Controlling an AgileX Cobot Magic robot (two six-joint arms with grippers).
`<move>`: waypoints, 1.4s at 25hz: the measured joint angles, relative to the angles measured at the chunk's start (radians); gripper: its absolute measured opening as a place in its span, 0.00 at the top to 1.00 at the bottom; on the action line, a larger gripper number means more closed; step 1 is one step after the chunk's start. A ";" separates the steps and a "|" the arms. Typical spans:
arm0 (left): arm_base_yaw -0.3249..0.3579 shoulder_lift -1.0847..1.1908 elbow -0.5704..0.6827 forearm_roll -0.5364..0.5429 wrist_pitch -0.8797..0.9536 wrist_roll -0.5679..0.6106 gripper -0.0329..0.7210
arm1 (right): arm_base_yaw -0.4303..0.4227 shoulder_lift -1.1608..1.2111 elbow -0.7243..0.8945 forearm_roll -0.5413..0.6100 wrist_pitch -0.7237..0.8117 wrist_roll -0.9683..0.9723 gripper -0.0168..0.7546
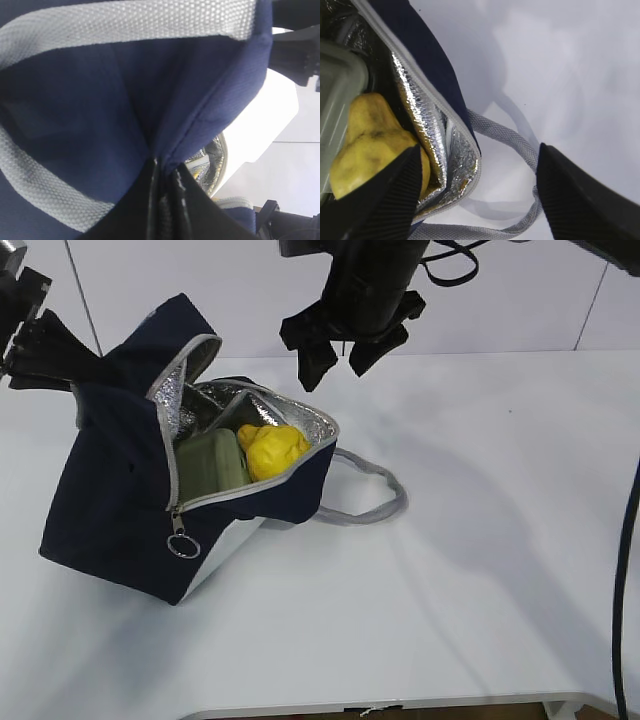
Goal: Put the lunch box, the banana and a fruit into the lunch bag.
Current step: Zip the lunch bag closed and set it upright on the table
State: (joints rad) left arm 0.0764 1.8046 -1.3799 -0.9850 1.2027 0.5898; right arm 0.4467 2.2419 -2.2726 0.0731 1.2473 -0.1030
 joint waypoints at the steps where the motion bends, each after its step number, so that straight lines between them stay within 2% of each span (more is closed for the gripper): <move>1: 0.000 0.000 0.000 0.000 0.000 0.000 0.96 | 0.000 0.007 0.000 0.000 0.000 0.000 0.24; 30: 0.000 0.000 0.000 0.026 0.000 0.003 0.96 | -0.010 0.127 0.000 0.021 -0.002 -0.010 0.24; 33: 0.000 0.000 0.000 0.026 0.000 0.003 0.96 | -0.010 0.139 0.000 0.033 -0.002 -0.012 0.29; 35: 0.000 0.000 0.000 0.026 0.000 0.003 0.96 | -0.010 0.143 0.000 0.040 -0.002 -0.014 0.40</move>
State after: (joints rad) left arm 0.0764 1.8046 -1.3799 -0.9593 1.2027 0.5932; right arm 0.4362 2.3845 -2.2726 0.1134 1.2455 -0.1172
